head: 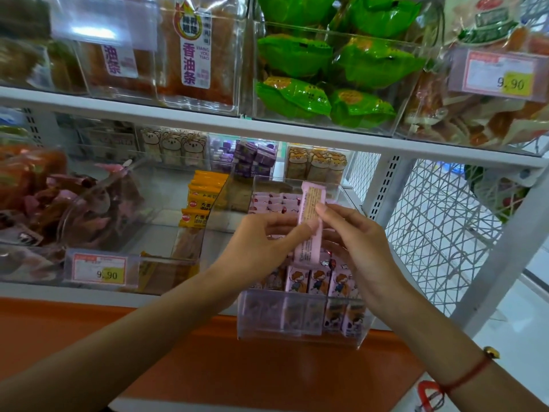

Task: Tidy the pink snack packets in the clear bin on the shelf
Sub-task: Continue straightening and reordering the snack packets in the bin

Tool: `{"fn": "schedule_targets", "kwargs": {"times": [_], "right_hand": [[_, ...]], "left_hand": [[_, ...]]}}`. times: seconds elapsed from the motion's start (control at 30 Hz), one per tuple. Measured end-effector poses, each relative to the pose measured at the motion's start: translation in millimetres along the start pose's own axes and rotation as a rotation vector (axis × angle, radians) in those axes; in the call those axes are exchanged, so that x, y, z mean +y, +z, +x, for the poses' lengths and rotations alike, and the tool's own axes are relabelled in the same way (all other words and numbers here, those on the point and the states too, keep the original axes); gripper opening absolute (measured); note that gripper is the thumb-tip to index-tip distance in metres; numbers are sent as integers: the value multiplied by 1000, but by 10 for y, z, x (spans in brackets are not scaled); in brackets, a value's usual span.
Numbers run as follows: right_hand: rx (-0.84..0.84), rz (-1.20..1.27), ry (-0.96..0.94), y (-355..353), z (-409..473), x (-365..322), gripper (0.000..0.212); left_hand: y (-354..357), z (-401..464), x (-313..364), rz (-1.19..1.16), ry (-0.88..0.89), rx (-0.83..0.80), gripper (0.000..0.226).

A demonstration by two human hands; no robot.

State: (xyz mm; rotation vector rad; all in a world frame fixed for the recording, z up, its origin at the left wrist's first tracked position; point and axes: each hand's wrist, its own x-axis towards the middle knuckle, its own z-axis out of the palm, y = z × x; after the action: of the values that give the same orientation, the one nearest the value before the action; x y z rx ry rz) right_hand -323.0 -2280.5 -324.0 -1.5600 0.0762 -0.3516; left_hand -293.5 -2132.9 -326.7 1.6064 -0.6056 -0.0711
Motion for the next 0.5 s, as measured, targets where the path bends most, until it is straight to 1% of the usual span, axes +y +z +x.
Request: {"fn": "schedule_targets", "kwargs": {"times": [0.07,0.1,0.17,0.23,0.33,0.37,0.43,0.5], "right_hand": [[-7,7,-5,7,0,2,33],[-18,10,-10,10,4,2,34],[-70,3,-37,20,7,-15,32],[-113,43,-80,26,7,-32,35],[-140,84,-137,20,0,-34,42],[-154,82,-151,20,1,-33,43],[-192,49,-176,11,-2,-25,47],[-238,-85,-221,19,-22,-17,59]], "left_hand": [[-9,11,-20,-31,-20,4,26],[-14,11,-26,-23,-15,7,24],[-26,7,-28,64,34,33,17],[-35,-1,-52,187,108,85,28],[-21,-34,-62,217,175,131,42],[-18,-36,-64,211,174,132,43],[-18,-22,-74,193,155,139,36],[-31,10,-83,157,128,184,27]]}}
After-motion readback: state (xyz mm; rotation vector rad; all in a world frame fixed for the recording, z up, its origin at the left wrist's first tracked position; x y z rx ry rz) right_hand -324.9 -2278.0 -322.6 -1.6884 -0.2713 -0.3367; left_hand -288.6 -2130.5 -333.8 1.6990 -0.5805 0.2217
